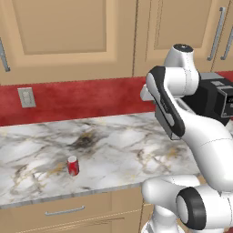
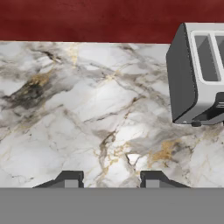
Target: Four empty soda cans are scattered around the kitchen. Gather all the cans and cluster them next to the stove for recycling.
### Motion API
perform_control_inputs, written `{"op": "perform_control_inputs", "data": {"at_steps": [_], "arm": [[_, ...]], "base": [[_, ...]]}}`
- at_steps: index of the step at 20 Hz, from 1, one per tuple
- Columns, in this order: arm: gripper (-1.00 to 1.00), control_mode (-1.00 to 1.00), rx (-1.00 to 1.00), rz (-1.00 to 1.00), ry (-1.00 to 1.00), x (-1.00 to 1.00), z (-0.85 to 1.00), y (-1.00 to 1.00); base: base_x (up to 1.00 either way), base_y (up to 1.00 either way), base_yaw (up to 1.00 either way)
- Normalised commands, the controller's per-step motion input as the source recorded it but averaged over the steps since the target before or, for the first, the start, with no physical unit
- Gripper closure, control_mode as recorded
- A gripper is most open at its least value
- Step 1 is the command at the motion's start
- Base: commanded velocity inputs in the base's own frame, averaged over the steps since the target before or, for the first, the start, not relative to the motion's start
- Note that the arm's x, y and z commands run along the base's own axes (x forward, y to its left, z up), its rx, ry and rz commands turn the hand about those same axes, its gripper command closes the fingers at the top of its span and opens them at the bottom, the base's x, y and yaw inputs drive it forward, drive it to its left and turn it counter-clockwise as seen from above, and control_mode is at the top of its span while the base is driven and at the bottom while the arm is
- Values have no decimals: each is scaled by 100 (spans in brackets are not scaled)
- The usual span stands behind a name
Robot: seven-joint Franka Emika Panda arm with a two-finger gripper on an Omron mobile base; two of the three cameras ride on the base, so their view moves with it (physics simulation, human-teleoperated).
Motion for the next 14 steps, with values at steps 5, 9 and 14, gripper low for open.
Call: {"op": "perform_control_inputs", "data": {"at_steps": [5, 9, 14], "arm": [[-100, 100, 0, 0, 0, 0, 0, 0], [-100, 100, 0, 0, 0, 0, 0, 0], [-100, 100, 0, 0, 0, 0, 0, 0]], "base": [[0, 0, 0], [0, 0, 0], [-4, 1, 1]]}}
